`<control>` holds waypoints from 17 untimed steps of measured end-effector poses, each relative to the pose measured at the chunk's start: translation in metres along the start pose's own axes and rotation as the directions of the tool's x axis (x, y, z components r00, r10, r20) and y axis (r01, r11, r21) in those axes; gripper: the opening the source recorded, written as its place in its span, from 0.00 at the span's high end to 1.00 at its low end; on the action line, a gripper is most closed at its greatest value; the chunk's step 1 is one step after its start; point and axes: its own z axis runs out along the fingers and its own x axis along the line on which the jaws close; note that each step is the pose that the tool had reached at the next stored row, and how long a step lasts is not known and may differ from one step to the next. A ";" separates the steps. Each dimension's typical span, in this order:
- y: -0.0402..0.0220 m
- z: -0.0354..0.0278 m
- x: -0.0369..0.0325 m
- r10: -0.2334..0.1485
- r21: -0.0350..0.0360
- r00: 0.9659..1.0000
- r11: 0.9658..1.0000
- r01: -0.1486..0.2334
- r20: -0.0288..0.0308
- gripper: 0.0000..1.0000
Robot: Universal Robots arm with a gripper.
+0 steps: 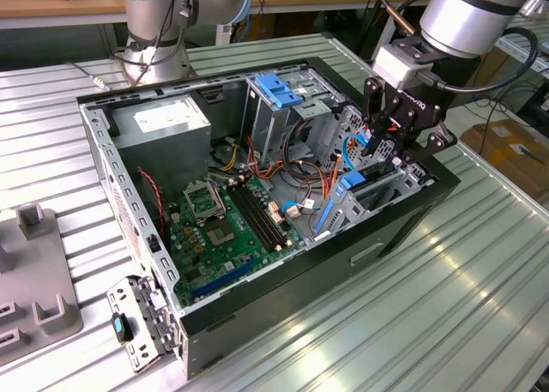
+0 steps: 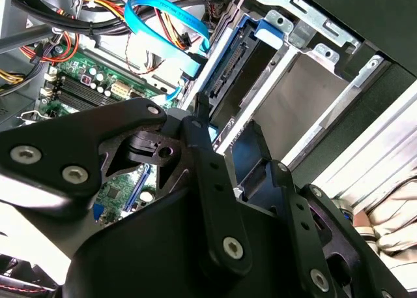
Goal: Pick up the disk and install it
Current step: 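Insert the first disk wire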
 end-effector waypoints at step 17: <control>-0.0022 -0.0118 -0.0046 0.000 0.000 1.000 1.000 0.000 0.000 0.58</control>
